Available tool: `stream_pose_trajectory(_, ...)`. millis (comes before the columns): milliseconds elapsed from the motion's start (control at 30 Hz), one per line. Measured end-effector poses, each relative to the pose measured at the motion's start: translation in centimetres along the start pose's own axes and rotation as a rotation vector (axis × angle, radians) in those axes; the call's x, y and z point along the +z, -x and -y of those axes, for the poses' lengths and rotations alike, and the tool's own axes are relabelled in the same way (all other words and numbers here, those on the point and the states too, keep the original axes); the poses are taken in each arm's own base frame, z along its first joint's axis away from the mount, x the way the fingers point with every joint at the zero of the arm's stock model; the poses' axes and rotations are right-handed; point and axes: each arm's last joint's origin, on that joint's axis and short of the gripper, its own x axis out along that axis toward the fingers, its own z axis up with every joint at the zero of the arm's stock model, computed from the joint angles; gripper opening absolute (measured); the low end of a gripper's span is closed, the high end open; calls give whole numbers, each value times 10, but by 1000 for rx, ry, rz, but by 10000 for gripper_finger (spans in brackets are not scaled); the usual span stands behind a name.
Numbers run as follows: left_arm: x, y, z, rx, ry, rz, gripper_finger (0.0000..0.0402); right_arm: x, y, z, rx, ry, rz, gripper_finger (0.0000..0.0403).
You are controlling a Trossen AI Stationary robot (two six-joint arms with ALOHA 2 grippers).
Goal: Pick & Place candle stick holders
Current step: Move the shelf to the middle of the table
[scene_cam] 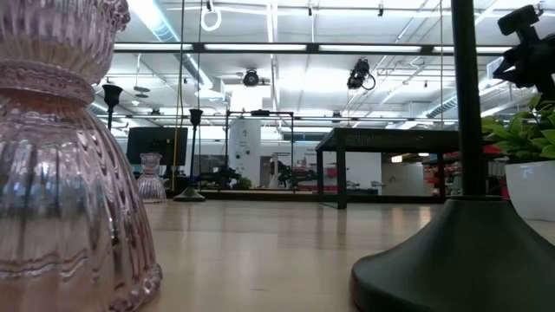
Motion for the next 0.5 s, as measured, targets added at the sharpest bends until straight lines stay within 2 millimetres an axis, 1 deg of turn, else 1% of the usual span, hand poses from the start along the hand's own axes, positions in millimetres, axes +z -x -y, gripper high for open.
stream_pose_trajectory(33, 0, 0, 0, 0, 0, 0, 314, 0, 0, -1, 38, -18, -1, 11)
stream_pose_trajectory(67, 0, 0, 0, 0, 0, 0, 314, 0, 0, -3, 116, -18, -5, 11)
stream_pose_trajectory(100, 0, 0, 0, 0, 0, 0, 314, -1, 1, -7, 246, -7, -14, 11)
stream_pose_trajectory(167, 0, 0, 0, 0, 0, 0, 314, -4, 5, -16, 570, 2, -47, 11)
stream_pose_trajectory(233, 0, 0, 0, 0, -1, 0, 314, -7, 8, -25, 794, 2, -110, 11)
stream_pose_trajectory(300, 0, 0, 0, -1, -1, -4, 314, -16, 11, -27, 903, 61, -188, 11)
stream_pose_trajectory(367, -1, 0, 0, -4, -8, -8, 314, -25, 14, -27, 977, 46, -295, 11)
stream_pose_trajectory(433, -2, 0, -1, 2, -24, -20, 314, -32, 15, -27, 981, -5, -398, 11)
stream_pose_trajectory(500, -3, 0, -1, 6, -50, -28, 314, -41, 16, -25, 986, 7, -506, 11)
